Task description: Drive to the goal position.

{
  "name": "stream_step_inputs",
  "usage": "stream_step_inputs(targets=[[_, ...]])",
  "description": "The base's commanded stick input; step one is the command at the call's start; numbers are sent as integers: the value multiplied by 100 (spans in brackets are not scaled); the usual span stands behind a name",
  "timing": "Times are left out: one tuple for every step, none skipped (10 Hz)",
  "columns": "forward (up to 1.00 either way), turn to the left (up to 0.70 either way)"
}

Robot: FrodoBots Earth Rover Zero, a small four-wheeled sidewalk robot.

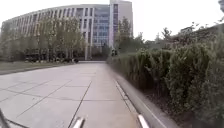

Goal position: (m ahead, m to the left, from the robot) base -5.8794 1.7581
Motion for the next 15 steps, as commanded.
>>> stream_step_inputs(targets=[[0,0],[0,0],[0,0],[0,0],[0,0],[0,0],[0,0],[4,0],[1,0],[0,0],[0,0],[2,0],[2,0],[1,0],[3,0]])
